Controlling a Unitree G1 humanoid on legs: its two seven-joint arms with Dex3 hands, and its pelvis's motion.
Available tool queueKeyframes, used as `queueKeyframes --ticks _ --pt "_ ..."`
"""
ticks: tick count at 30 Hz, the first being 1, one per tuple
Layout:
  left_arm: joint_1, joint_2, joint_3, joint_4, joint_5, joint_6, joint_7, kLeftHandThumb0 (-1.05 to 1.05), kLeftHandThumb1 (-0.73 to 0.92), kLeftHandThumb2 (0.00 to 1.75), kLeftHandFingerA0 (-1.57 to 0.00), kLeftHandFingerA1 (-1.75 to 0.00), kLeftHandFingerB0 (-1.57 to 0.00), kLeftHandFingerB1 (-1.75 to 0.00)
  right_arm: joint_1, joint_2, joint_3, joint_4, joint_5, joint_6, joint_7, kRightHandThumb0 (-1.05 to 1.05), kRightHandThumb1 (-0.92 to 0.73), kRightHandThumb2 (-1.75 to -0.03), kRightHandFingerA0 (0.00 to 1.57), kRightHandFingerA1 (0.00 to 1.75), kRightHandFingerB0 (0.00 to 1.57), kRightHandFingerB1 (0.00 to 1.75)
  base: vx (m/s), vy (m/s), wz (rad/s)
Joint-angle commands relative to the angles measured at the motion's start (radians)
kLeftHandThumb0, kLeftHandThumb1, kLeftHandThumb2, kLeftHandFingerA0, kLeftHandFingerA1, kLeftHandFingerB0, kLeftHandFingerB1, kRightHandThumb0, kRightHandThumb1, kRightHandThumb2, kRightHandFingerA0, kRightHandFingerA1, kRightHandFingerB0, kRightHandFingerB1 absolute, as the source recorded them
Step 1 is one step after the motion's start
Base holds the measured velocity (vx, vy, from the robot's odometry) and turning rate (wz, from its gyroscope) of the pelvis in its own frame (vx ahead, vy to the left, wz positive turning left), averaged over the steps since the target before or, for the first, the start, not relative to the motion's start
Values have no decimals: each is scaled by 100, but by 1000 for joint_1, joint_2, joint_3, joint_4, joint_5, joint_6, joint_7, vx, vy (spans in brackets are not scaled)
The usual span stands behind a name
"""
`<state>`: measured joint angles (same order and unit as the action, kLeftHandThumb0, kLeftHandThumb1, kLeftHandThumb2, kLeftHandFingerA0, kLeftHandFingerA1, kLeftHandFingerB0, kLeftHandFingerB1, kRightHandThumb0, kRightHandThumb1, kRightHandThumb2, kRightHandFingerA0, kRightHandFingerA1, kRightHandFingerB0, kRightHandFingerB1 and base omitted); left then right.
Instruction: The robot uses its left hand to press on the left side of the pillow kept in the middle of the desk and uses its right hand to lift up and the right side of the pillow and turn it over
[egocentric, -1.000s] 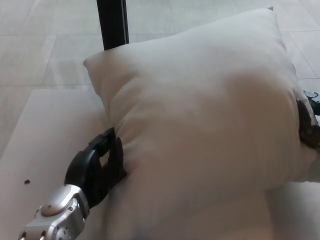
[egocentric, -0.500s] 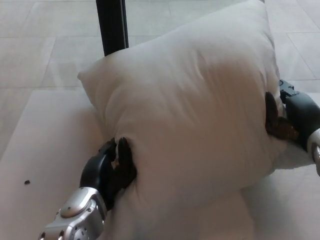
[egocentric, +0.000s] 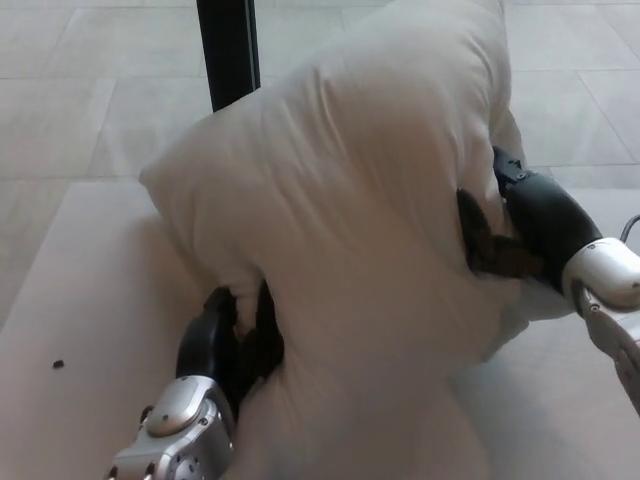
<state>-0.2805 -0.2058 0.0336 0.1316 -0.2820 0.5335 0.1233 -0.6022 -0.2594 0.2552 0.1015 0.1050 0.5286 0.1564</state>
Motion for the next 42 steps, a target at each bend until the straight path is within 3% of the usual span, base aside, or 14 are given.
queueKeyframes --ticks 1,4,5,12,13,14,15,16,29,33,34,35,40,42 --pt "79 -108 -186 99 93 17 26 -69 85 65 -24 -94 -26 -50 26 167 171 -38 85 97 186 -84 -50 -92 54 74 6 40 0 0 0" --pt "84 -50 -284 109 151 -6 -25 -79 69 108 -30 -75 -3 -27 19 176 238 -30 55 109 212 -91 -55 -91 29 69 6 34 0 0 0" --pt "105 -77 -277 137 148 -79 -19 -105 65 102 -5 -26 0 -4 22 191 271 -13 39 112 213 -95 -53 -89 23 60 5 44 0 0 0" --pt "151 -130 -402 159 196 -69 30 -90 63 98 -17 -52 0 0 93 304 374 84 2 59 195 -76 -58 -58 40 84 14 44 0 0 0" --pt "180 -162 -383 176 171 -133 28 -81 77 63 -17 -49 0 0 106 321 389 91 -5 44 187 -76 -58 -58 55 91 15 46 0 0 0" --pt "192 -212 -341 203 121 -157 21 -99 62 94 -13 -51 0 0 121 332 408 102 -12 24 188 -87 -49 -86 60 90 14 53 0 0 0" --pt "186 -223 -331 220 111 -170 12 -102 62 93 -10 -52 0 0 126 342 414 110 -15 21 187 -81 -56 -57 60 90 16 46 0 0 0" --pt "167 -247 -311 259 95 -192 1 -81 70 61 -10 -70 0 0 130 361 440 123 -24 34 185 -89 -47 -87 57 84 12 52 0 0 0" --pt "225 -282 -317 342 63 -249 -19 -82 52 82 -9 -67 0 0 160 363 622 127 -113 11 247 -72 -53 -57 13 67 20 51 0 0 0" --pt "225 -270 -335 358 90 -263 -1 -83 69 61 -14 -76 0 0 165 360 647 134 -127 -38 266 -70 -54 -57 25 75 23 54 0 0 0" --pt "226 -269 -336 364 91 -271 -3 -91 55 95 -15 -68 0 -13 161 362 653 133 -128 -17 268 -70 -53 -56 42 88 23 54 0 0 0" --pt "227 -266 -336 364 91 -273 -5 -83 68 61 -13 -72 0 0 154 366 659 129 -128 2 271 -71 -52 -57 52 94 25 55 0 0 0" --pt "217 -254 -338 385 95 -283 -18 -80 66 60 -13 -80 0 0 122 352 692 119 -153 16 306 -69 -43 -86 39 75 29 55 0 0 0" --pt "218 -257 -337 379 83 -271 -24 -77 53 80 -11 -69 0 0 128 352 678 124 -146 16 312 -67 -56 -57 35 82 32 52 0 0 0"
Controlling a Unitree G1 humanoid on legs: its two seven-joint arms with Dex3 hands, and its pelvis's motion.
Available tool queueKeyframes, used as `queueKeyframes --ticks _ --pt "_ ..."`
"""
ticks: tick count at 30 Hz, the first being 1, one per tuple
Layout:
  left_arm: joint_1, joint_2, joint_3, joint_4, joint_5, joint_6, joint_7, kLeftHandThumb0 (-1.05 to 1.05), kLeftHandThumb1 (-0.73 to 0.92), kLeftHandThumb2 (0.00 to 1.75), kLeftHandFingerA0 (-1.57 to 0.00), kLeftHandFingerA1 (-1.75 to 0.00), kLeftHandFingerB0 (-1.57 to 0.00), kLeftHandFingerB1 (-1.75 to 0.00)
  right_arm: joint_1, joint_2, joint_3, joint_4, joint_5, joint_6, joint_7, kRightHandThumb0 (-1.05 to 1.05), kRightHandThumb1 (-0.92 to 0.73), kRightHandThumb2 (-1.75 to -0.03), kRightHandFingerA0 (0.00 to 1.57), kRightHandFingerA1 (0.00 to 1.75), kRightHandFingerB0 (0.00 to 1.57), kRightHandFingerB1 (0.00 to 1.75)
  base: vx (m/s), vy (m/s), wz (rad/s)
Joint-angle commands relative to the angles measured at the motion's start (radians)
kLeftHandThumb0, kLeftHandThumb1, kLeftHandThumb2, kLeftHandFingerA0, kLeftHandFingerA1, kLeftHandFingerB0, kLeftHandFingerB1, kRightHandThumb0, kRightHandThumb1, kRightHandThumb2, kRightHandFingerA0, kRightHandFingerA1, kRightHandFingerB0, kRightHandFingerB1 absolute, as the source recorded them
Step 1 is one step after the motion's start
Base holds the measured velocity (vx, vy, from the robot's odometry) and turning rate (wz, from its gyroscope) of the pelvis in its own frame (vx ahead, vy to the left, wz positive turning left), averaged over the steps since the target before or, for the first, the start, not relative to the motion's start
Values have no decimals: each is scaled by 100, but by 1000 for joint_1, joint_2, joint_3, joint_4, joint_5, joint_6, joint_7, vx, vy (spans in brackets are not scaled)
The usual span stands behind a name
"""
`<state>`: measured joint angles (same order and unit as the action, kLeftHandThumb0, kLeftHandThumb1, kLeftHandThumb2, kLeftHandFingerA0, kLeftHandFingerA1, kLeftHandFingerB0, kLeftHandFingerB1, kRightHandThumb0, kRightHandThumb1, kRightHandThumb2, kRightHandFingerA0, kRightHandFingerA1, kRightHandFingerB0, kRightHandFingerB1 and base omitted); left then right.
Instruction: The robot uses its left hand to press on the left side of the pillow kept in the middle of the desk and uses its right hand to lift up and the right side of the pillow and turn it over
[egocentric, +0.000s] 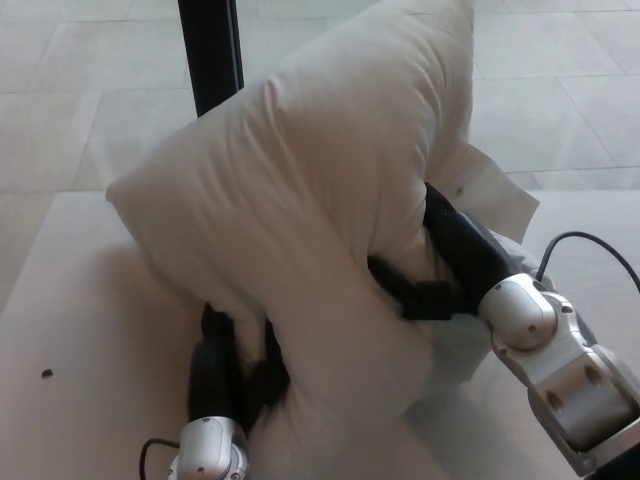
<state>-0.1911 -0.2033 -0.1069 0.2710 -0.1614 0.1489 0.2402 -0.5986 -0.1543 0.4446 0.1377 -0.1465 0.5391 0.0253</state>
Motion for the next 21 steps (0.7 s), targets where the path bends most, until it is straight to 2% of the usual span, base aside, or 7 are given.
queueKeyframes --ticks 1,8,11,12,13,14,21 --pt "131 -262 -198 231 -42 122 -136 -77 53 80 -11 -69 0 0 129 247 485 89 105 -1 442 -67 -56 -57 35 82 32 52 0 0 0" --pt "111 -251 -229 232 -27 119 -146 -80 68 60 -15 -84 0 -5 189 222 368 38 123 -26 343 -69 -58 -58 17 70 24 51 0 0 0" --pt "89 -248 -234 232 -26 114 -149 -93 57 98 -17 -70 0 -8 230 223 277 1 150 -49 285 -70 -57 -59 56 136 24 48 0 0 0" --pt "79 -241 -242 227 -13 109 -141 -90 55 98 -22 -72 0 -10 228 218 260 -14 146 -43 272 -76 -46 -87 51 100 18 53 0 0 0" --pt "63 -209 -259 198 2 116 -154 -86 70 62 -18 -75 0 -8 223 214 200 -47 181 -16 270 -71 -60 -58 21 78 24 45 0 0 0" --pt "25 -149 -286 127 36 172 -150 -88 62 100 -27 -64 0 -8 205 198 100 -105 226 7 263 -65 -59 -58 31 71 25 41 0 0 0" --pt "-51 -22 -129 107 -6 140 -147 -49 84 68 -19 -81 -8 -23 130 71 -147 -251 279 97 296 -74 -47 -86 18 58 6 43 0 0 0"
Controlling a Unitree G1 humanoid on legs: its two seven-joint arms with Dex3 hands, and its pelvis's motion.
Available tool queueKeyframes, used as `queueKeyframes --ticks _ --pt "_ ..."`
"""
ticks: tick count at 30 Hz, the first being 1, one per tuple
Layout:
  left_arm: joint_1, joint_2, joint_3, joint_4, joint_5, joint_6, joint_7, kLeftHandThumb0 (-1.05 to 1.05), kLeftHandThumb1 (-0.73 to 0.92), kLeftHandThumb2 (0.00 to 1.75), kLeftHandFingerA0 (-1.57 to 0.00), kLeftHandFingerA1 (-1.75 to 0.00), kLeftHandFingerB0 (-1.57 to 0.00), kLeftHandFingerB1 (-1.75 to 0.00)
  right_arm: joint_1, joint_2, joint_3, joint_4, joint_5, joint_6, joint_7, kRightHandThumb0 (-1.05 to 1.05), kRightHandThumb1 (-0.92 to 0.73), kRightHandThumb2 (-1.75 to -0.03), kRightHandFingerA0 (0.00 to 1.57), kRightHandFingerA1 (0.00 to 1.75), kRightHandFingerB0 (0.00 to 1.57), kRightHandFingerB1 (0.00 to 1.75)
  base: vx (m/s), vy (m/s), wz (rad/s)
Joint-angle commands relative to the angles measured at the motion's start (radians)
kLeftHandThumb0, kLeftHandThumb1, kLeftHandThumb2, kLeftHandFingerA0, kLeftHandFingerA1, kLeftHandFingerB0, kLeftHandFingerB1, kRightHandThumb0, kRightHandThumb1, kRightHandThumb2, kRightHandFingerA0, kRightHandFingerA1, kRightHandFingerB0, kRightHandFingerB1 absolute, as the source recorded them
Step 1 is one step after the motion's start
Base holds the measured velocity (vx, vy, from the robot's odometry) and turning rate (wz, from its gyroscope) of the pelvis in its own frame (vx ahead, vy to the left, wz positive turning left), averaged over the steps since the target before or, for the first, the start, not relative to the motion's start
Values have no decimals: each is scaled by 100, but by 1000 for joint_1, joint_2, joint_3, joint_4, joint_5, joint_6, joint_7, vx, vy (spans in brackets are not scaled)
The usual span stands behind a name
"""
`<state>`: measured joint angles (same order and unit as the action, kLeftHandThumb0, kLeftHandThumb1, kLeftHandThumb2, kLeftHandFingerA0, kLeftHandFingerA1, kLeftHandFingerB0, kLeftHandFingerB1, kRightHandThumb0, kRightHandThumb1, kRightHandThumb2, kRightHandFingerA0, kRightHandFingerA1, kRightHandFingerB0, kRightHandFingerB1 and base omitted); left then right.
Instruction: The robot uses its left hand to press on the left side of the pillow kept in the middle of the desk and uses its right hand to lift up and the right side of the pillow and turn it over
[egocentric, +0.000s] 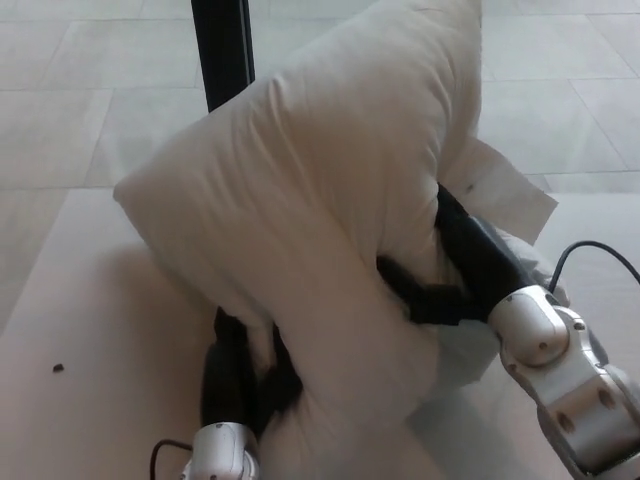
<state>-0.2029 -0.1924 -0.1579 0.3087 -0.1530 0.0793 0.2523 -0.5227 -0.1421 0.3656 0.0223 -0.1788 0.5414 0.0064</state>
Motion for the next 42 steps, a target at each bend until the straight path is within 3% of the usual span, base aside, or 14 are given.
queueKeyframes --ticks 1,3,4,6,15,21,27,28,29,32,33,35,41,42 --pt "-45 23 -56 15 -33 282 -175 -81 59 95 -22 -67 0 -9 39 23 -139 -155 326 108 316 -75 -47 -84 13 53 11 42 0 0 0" --pt "-37 74 -39 -24 -40 288 -196 -73 71 61 -23 -65 0 -8 29 -6 -205 -146 340 77 322 -72 -48 -86 20 55 9 41 0 0 0" --pt "-46 116 3 -39 -59 297 -201 -82 55 97 -31 -73 0 -12 20 -47 -276 -116 349 31 330 -75 -51 -87 25 57 12 42 0 0 0" --pt "-45 155 64 -76 -106 309 -203 -79 68 61 -25 -66 0 -12 20 -101 -343 -99 351 29 338 -72 -49 -86 20 54 11 42 0 0 0" --pt "-37 432 272 -177 -202 381 -298 -68 66 63 -26 -53 -2 -15 148 -318 -581 3 363 -12 416 -64 -64 -60 52 63 20 29 0 0 0" --pt "26 533 405 -159 -233 354 -325 -70 54 92 -17 -57 0 -19 191 -348 -787 47 451 45 419 -79 -55 -92 16 48 5 38 0 0 0" --pt "79 629 534 -89 -278 301 -418 -83 53 93 -14 -55 -4 -17 251 -447 -921 137 441 5 429 -86 -78 -64 21 39 14 27 0 0 0" --pt "121 677 589 -63 -289 282 -453 -88 53 95 -13 -57 -5 -30 296 -484 -987 195 444 -8 438 -38 -45 -106 1 50 0 49 0 0 0" --pt "150 702 611 -53 -281 268 -467 -91 52 95 -15 -60 -5 -38 318 -500 -1020 233 444 -23 438 -83 -85 -66 19 37 16 29 0 0 0" --pt "220 727 732 28 -306 253 -456 -105 57 59 -40 -92 -30 -96 415 -541 -1127 367 422 -118 405 -94 -81 -65 27 50 26 43 0 0 0" --pt "236 720 763 37 -321 274 -440 -105 52 58 -56 -91 -35 -106 439 -540 -1165 396 420 -141 373 -89 -60 -108 32 61 11 48 0 0 0" --pt "285 721 824 70 -357 300 -464 -105 48 58 -41 -105 -30 -119 473 -527 -1257 445 438 -143 304 -96 -82 -65 25 53 25 48 0 0 0" --pt "413 675 876 146 -326 220 -485 -105 40 59 -43 -109 -25 -140 553 -509 -1384 607 463 -256 253 -98 -85 -66 5 60 8 53 0 0 0" --pt "435 669 877 187 -314 191 -500 -105 39 60 -42 -111 -23 -144 570 -493 -1406 613 472 -255 242 -94 -64 -112 8 62 0 43 0 0 0"
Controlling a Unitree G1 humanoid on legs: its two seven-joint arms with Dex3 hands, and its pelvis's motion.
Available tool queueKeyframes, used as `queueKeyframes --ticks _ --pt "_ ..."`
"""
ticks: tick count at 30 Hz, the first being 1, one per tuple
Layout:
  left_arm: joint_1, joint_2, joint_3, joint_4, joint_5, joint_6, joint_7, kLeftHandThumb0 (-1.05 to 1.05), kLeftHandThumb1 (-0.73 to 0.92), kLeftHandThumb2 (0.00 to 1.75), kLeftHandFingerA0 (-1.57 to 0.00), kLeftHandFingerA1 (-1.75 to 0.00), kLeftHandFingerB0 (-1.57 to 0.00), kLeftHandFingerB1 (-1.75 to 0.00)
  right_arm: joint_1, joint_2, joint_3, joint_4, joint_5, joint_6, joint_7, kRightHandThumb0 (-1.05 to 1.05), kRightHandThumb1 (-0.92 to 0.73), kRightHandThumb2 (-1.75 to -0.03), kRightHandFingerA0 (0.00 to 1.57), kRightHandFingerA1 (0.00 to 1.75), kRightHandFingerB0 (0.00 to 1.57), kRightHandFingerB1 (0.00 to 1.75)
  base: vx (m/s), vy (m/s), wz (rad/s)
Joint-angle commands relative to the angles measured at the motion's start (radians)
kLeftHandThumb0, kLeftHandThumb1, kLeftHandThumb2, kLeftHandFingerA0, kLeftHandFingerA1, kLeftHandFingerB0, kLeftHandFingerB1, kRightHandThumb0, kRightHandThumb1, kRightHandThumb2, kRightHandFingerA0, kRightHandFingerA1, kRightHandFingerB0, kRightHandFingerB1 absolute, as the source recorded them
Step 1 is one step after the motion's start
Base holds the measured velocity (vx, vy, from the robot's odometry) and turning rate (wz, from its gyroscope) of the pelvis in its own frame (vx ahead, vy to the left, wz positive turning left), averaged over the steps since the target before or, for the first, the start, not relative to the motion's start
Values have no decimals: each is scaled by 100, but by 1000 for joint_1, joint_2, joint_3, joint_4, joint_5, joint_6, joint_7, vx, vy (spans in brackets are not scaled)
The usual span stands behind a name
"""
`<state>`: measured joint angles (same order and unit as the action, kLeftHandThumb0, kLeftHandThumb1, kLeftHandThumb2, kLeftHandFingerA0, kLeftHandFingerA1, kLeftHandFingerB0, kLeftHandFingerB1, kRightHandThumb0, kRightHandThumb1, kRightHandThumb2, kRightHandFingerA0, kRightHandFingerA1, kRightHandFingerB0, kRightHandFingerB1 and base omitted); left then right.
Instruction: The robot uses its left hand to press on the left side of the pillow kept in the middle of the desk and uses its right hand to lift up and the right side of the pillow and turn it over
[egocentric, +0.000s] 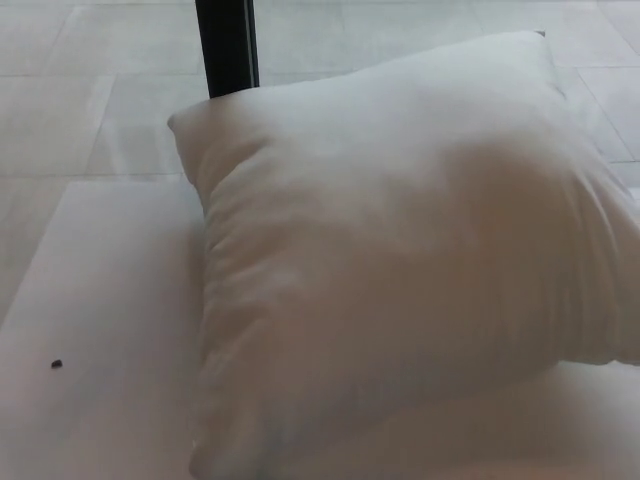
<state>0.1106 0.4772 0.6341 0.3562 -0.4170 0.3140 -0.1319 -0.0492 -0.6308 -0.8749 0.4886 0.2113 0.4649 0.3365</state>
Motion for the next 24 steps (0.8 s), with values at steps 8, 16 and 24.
queueKeyframes --ticks 8,16,24 --pt "254 -103 136 266 -69 -111 -155 -105 26 77 -30 -131 -21 -156 152 90 -283 364 127 -334 -210 -105 -73 -114 12 69 3 33 0 0 0" --pt "345 -72 179 293 -61 -100 -128 -105 38 66 -29 -136 -15 -170 276 97 -233 536 79 -447 -261 -94 -63 -108 33 76 5 51 0 0 0" --pt "293 3 51 399 84 -86 -11 -105 17 81 -110 -157 -25 -137 304 85 -132 561 49 -476 -252 -94 -83 -65 45 90 3 60 0 0 0"
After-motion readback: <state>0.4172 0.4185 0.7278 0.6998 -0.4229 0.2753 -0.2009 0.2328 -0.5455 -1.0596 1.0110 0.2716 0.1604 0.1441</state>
